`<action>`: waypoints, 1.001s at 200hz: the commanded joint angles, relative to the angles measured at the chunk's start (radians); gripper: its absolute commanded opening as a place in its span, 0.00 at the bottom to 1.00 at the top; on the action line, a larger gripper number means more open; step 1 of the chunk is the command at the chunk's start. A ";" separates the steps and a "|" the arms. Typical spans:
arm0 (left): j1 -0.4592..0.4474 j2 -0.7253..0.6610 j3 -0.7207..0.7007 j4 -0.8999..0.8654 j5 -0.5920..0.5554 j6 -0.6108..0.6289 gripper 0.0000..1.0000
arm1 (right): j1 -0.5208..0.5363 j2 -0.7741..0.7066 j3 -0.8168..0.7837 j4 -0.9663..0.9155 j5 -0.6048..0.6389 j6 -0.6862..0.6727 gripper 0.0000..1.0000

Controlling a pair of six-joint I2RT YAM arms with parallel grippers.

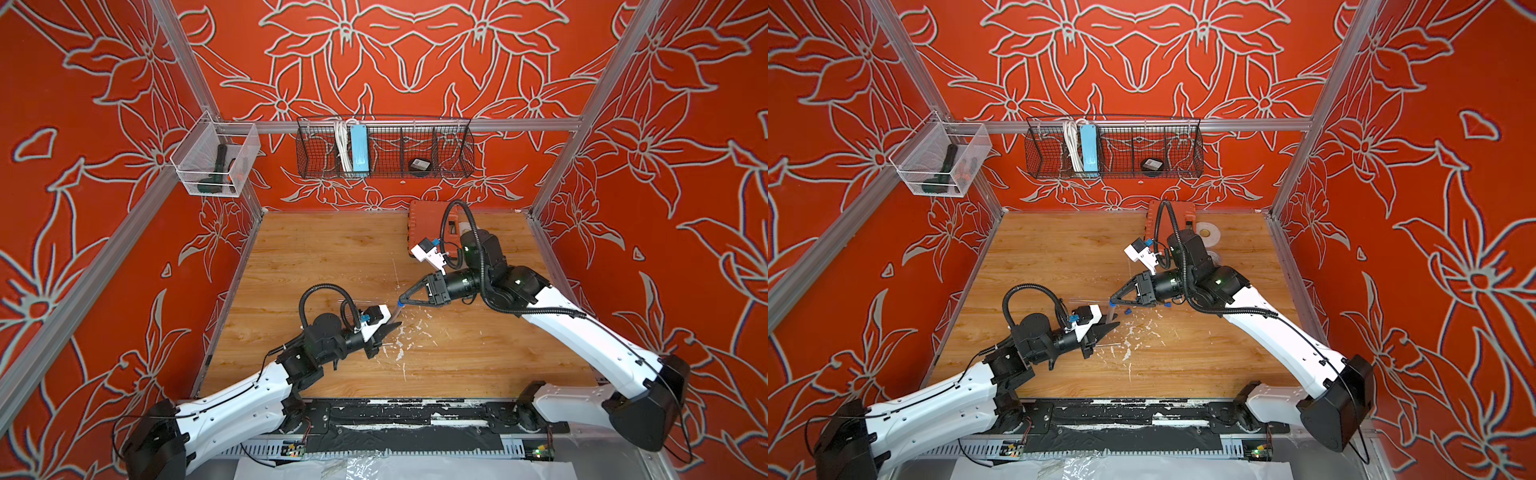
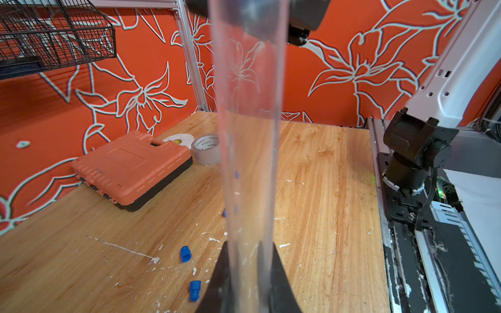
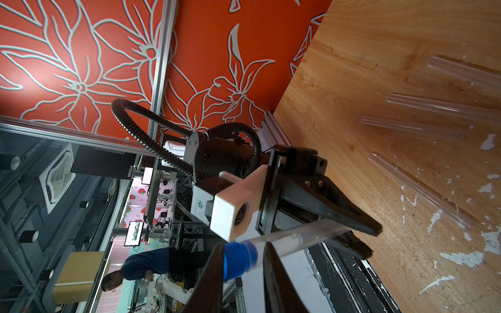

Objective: Insert stoppers into test tubes
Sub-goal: Insert the stopper into the test tube.

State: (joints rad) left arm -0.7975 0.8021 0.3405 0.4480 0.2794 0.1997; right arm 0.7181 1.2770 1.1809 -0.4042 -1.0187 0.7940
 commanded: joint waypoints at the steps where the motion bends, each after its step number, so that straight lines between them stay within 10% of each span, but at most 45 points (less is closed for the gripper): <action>1: -0.002 -0.058 0.211 0.562 0.055 -0.026 0.00 | 0.027 0.096 -0.112 -0.297 0.171 -0.055 0.26; 200: -0.002 -0.087 0.221 0.492 0.054 0.017 0.00 | 0.023 0.095 -0.116 -0.296 0.201 -0.070 0.25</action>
State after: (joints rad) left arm -0.7975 0.8089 0.3798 0.3138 0.2882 0.1959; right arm 0.7193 1.2827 1.1500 -0.4107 -0.9924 0.7467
